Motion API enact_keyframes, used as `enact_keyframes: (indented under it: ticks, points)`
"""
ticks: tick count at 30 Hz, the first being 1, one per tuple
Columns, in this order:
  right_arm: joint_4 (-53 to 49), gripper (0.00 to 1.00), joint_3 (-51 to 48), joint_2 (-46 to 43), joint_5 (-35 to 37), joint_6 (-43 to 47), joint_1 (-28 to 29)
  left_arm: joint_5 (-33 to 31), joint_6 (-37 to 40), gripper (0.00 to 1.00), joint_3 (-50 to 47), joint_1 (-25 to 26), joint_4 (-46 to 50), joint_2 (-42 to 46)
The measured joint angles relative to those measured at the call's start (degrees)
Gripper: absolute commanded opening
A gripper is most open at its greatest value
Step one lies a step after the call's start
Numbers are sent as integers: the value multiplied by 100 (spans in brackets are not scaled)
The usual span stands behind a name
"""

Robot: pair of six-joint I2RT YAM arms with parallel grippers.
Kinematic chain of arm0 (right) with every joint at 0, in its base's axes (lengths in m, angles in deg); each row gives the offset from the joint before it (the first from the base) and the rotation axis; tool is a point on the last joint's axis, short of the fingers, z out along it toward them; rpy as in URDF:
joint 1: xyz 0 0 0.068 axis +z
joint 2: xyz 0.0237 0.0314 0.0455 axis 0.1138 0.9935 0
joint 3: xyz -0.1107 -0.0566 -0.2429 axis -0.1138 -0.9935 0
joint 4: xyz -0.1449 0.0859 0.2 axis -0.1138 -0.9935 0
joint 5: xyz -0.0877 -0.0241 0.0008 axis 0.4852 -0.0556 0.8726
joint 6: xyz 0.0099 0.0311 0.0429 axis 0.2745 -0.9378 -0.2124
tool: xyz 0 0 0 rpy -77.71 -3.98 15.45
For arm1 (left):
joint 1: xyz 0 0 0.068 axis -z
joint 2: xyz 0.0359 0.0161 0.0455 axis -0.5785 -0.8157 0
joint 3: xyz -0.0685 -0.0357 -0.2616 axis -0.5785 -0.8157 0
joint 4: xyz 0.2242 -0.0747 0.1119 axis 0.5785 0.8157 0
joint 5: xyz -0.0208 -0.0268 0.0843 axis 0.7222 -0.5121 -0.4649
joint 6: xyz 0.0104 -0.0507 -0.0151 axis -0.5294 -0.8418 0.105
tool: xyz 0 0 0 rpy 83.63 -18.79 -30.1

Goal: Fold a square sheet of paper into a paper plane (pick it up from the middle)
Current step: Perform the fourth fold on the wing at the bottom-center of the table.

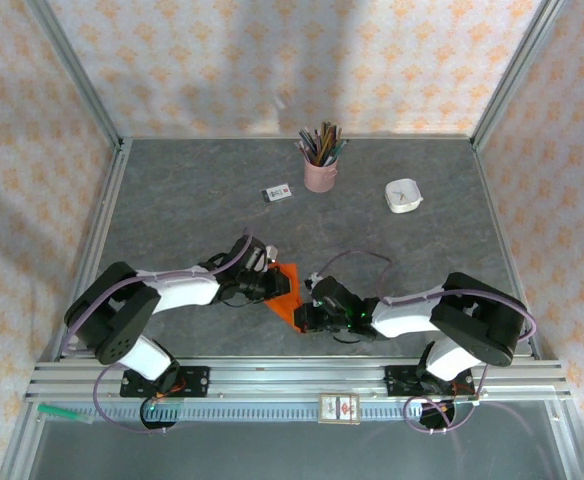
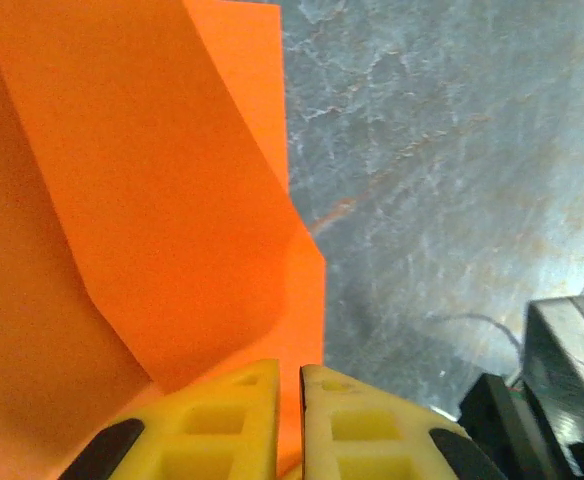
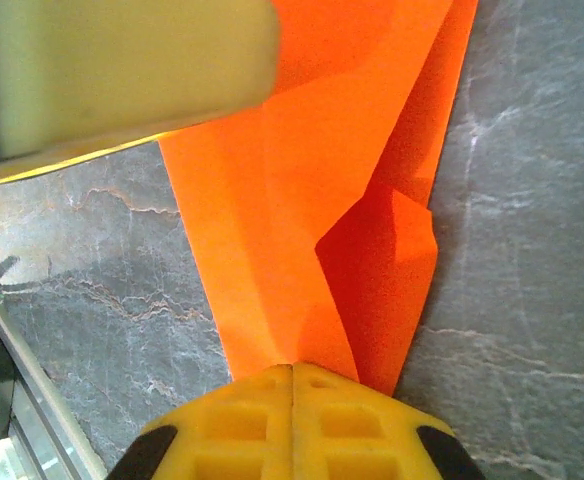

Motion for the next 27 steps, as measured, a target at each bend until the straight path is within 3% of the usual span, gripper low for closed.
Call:
enact_keyframes:
  ticks: [18,27]
  points:
    - [-90,0,57,33,4,-22,0,184,-295,14,-249,177,-463,-398]
    - [-249,0,186,114,2,-15,0,267,-223,14,-221,-35,-531,-544]
